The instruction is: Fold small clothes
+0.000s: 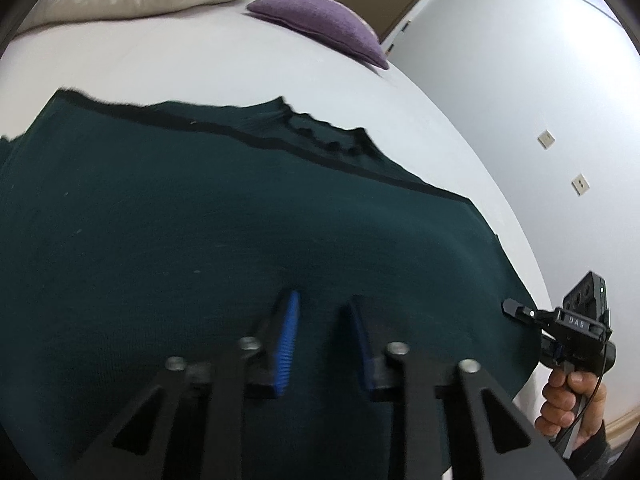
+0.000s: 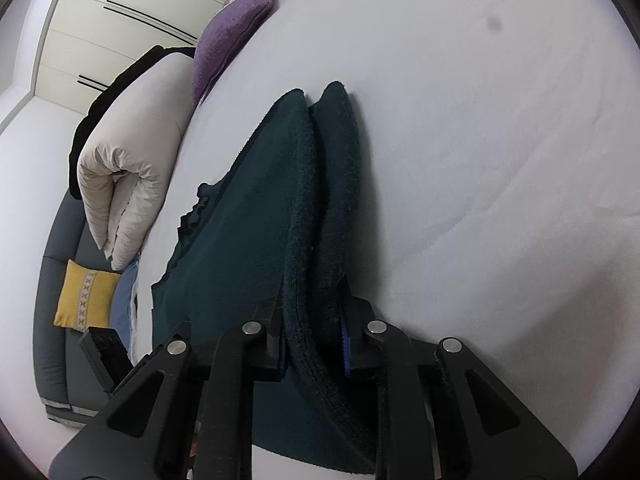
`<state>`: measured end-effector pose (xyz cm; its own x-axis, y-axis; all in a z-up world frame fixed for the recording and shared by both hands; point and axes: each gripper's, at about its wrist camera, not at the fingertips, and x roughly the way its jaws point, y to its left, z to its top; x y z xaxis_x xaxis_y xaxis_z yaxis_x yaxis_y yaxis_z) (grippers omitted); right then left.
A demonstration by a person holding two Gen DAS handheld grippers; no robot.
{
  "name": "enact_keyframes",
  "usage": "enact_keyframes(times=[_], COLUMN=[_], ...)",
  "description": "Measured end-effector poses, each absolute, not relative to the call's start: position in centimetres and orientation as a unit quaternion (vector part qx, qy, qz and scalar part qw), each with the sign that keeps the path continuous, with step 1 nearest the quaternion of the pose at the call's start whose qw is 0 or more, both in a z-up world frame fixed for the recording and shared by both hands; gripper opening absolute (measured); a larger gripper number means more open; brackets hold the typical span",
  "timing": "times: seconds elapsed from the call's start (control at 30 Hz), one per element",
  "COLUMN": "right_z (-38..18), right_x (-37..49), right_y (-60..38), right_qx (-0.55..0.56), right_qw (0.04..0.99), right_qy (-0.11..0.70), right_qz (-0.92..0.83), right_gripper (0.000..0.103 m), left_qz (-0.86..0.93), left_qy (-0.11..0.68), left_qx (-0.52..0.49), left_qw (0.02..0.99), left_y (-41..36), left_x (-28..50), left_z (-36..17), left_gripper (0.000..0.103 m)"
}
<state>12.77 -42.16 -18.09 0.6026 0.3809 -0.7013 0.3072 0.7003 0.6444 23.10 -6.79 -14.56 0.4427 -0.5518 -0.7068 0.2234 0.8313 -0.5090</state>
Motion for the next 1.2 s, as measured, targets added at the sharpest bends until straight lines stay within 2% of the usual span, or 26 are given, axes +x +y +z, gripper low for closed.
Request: enact_keyframes(times=[0.2, 0.37, 0.4, 0.47, 0.5, 0.53, 0.6, 0.7, 0.97, 1.0, 1.07, 1.1, 1.13, 1.2], right_z=[-15.5, -9.1, -7.7, -6.2, -6.1, -6.3, -8.2, -10.2, -10.6, -10.5, -10.3, -10.3, -10.3, -10.4], right_x=[13.4, 15.2, 15.6, 15.9, 15.9, 15.9, 16.1, 16.5, 15.6, 15.3, 15.0, 14.8, 14.8, 14.5], right_y=[-39.8, -31.1, -28.0, -21.4, -19.0, -16.9, -12.8, -11.1, -10.5, -10.2, -9.8, -9.7, -9.7, -9.6], right_qx=[0.321, 0.162, 0.118, 0.029, -0.004, -0.037, -0.095, -0.091, -0.109, -0.118, -0.131, -0.134, -0.137, -0.141], right_qw=[0.834, 0.885, 0.894, 0.901, 0.9, 0.896, 0.881, 0.87, 0.876, 0.877, 0.878, 0.878, 0.877, 0.87], right_qy=[0.449, 0.436, 0.431, 0.428, 0.429, 0.431, 0.447, 0.465, 0.452, 0.448, 0.443, 0.442, 0.443, 0.453], right_qz=[-0.012, -0.001, 0.016, 0.065, 0.083, 0.095, 0.121, 0.137, 0.124, 0.124, 0.124, 0.125, 0.127, 0.134], right_gripper=[0.016, 0.016, 0.016, 0.016, 0.016, 0.016, 0.016, 0.016, 0.016, 0.016, 0.016, 0.016, 0.016, 0.02], left_qz=[-0.234, -0.249, -0.251, -0.252, -0.252, -0.25, -0.252, -0.276, -0.272, -0.275, -0.283, -0.289, -0.294, -0.292], left_qy=[0.475, 0.469, 0.469, 0.453, 0.434, 0.42, 0.411, 0.424, 0.497, 0.501, 0.515, 0.524, 0.542, 0.541], left_qx=[-0.171, -0.223, -0.242, -0.305, -0.333, -0.351, -0.378, -0.409, -0.373, -0.364, -0.35, -0.351, -0.355, -0.342], left_qw=[0.831, 0.817, 0.812, 0.799, 0.799, 0.798, 0.79, 0.759, 0.735, 0.735, 0.729, 0.72, 0.703, 0.71], left_y=[-6.7, -5.1, -4.4, -2.0, -0.4, 0.9, 2.5, 3.7, 1.0, 0.4, -0.8, -1.2, -1.7, -1.8], left_x=[23.3, 23.3, 23.3, 23.0, 22.6, 22.4, 22.5, 23.7, 25.8, 26.0, 26.5, 26.7, 27.2, 27.3], left_z=[-14.5, -14.2, -14.1, -13.5, -12.9, -12.3, -11.6, -11.3, -12.5, -12.4, -12.7, -12.9, -13.5, -13.2], left_gripper=[0.022, 0.021, 0.024, 0.046, 0.064, 0.076, 0.087, 0.09, 0.091, 0.091, 0.074, 0.037, 0.014, 0.014])
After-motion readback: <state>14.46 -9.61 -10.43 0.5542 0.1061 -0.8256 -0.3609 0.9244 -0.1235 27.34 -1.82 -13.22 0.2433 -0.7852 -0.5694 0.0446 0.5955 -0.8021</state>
